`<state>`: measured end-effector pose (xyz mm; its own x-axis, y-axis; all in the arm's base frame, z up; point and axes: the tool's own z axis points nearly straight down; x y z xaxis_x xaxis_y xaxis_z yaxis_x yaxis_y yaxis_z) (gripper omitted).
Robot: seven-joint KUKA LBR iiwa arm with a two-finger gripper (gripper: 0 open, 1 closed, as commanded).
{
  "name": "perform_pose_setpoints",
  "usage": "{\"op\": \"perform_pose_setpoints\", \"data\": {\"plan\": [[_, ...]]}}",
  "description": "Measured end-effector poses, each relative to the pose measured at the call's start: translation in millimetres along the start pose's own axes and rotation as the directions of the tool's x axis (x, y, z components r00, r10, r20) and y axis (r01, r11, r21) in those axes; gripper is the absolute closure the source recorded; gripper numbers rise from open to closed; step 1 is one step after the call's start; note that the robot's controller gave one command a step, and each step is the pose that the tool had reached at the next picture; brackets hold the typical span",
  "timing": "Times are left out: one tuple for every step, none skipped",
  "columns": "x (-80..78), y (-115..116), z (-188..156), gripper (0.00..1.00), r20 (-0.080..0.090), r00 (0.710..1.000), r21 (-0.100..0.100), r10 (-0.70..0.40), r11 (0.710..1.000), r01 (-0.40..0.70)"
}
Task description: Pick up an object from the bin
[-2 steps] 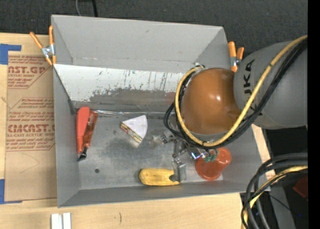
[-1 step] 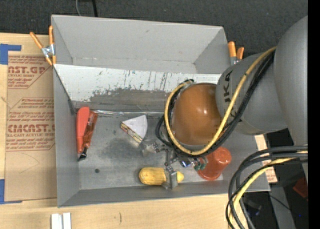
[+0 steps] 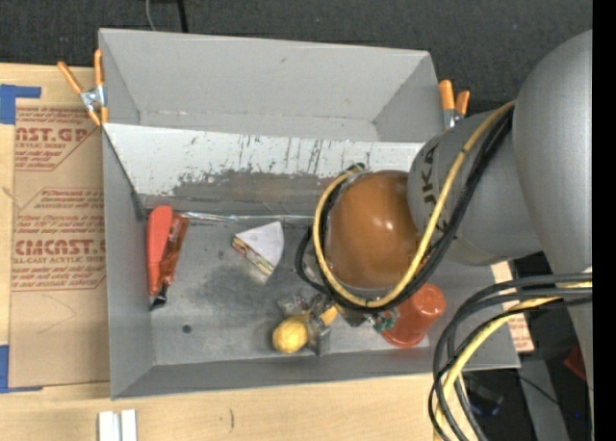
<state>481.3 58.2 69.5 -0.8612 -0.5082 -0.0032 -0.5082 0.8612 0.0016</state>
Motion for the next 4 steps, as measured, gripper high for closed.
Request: {"op": "perform_pose_setpoints", "data": {"plan": [[0.0, 0.0, 0.0, 1.0, 0.0, 1.0, 0.0, 0.0, 1.0, 0.0], [0.9, 0.5, -3.9, 1.0, -0.003, 1.0, -0.001, 0.0, 1.0, 0.0], [0.6, 0.7, -14.7, 1.0, -0.002, 1.0, -0.001, 0.0, 1.0, 0.0], [-0.1, 0.7, -22.9, 1.0, 0.0, 1.0, 0.0, 0.0, 1.0, 0.0]]}}
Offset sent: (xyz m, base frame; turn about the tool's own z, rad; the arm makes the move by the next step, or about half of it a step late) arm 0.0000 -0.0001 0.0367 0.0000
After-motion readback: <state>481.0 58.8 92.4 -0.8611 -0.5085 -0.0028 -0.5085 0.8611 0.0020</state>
